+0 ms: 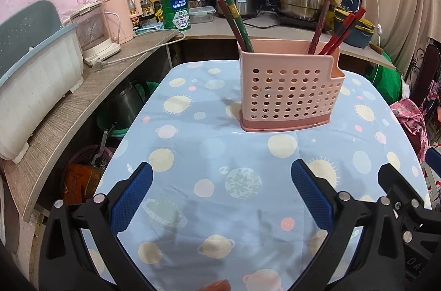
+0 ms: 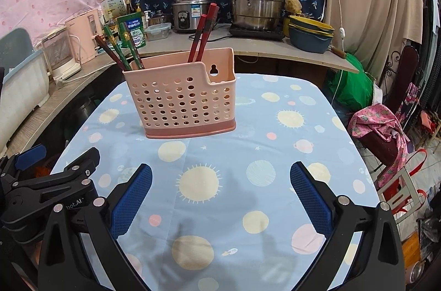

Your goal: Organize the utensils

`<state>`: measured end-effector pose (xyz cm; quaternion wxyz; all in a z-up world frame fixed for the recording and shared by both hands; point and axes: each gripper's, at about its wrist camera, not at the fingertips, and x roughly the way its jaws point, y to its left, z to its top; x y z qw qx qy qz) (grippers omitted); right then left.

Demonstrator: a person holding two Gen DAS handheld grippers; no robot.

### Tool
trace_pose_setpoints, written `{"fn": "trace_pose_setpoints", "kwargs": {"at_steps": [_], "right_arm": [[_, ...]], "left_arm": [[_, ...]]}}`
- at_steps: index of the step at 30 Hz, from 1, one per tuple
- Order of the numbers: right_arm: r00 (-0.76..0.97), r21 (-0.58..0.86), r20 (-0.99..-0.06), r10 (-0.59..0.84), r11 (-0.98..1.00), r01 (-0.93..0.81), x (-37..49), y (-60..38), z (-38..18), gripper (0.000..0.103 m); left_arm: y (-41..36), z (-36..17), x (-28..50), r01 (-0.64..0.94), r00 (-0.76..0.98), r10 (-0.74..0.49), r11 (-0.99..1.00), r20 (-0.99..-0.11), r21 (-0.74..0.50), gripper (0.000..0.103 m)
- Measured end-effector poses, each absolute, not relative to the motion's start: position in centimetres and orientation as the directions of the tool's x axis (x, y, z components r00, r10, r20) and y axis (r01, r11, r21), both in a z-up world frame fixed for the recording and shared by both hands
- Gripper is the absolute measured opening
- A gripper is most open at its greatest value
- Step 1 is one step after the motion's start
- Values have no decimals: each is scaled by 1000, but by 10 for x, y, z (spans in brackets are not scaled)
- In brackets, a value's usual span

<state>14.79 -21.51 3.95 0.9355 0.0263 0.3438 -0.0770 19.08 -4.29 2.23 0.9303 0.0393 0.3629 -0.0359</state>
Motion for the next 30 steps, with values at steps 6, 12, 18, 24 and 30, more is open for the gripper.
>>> {"fn": "trace_pose_setpoints", "kwargs": {"at_steps": [6,12,18,24,30], "right_arm": [[751,-4,-648,-129,986,166,149,-216,38,97],[750,-6,-648,-132,986,168,151,-216,38,97],[749,-6,-649,-132,986,169,152,-216,37,97],[747,-9,-650,-137,985,173,153,-216,34,97],[743,-11,-653,-146,983,184,154,-220,32,96]], "left_arm": [[-43,22,193,100,727,-44,994,-685,43,96],[-43,21,195,93,724,-36,995,-689,45,96],[-41,20,197,84,727,-28,995,-686,47,96],[-38,20,199,73,727,-24,996,-687,43,96],[-34,21,200,66,726,-20,997,-687,41,96]]}}
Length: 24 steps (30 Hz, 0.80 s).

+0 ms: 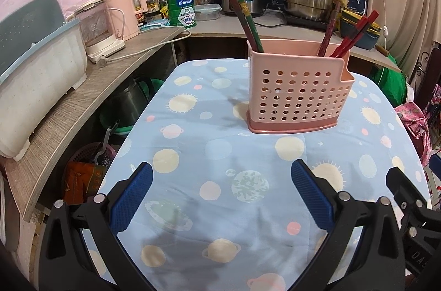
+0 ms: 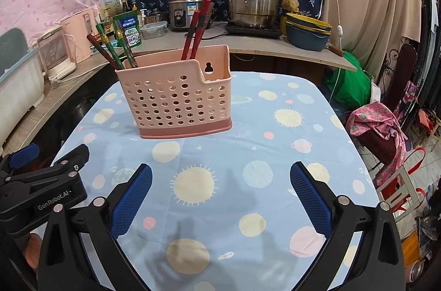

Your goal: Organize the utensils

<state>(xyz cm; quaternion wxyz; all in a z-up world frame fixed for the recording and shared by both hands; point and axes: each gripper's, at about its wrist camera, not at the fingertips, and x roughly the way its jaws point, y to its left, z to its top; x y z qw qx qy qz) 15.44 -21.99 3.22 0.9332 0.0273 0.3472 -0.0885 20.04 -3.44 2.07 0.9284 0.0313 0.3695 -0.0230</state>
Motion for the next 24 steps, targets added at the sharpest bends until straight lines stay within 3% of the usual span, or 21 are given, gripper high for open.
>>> {"fn": "trace_pose_setpoints", "kwargs": {"at_steps": [24], "right_arm": [[739,-15,-655,-155,981,192,156,-224,32,96]], "left_arm": [[-40,19,196,110,732,-37,992,-680,64,96]]}}
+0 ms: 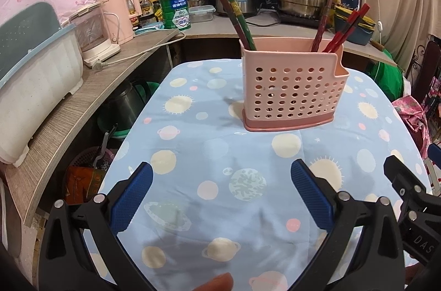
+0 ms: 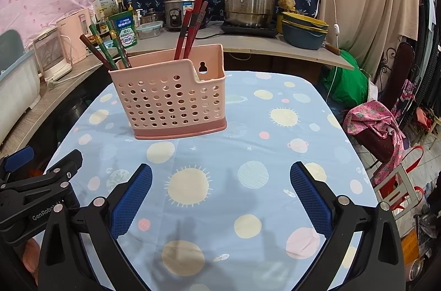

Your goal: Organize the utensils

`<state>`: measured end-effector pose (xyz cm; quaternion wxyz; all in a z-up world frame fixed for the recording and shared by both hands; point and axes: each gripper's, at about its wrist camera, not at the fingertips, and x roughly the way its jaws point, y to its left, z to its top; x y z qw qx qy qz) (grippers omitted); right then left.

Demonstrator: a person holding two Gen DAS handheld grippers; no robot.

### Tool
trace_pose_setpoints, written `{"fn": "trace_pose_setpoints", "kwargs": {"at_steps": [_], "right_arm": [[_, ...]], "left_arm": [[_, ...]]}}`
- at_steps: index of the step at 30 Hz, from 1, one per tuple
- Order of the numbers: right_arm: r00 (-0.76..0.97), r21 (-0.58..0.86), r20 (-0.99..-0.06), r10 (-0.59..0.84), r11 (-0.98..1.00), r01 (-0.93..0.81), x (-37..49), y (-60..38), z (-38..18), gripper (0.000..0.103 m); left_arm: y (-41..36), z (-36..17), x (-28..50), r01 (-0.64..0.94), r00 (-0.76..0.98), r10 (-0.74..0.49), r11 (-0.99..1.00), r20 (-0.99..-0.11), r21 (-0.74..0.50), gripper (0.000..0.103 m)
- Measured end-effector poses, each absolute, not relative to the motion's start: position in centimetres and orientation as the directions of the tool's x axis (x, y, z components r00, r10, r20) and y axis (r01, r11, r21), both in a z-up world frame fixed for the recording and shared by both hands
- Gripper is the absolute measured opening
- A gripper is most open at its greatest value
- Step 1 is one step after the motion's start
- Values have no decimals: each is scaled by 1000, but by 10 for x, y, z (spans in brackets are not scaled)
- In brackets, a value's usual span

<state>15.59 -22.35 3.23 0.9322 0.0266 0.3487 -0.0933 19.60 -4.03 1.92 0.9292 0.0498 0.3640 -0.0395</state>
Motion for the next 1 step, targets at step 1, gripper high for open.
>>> {"fn": "trace_pose_setpoints", "kwargs": {"at_steps": [1], "right_arm": [[740,-16,-655,-156,981,192,156,-224,32,96]], "left_arm": [[-41,19,196,112,733,-36,991,-679,68,96]]}}
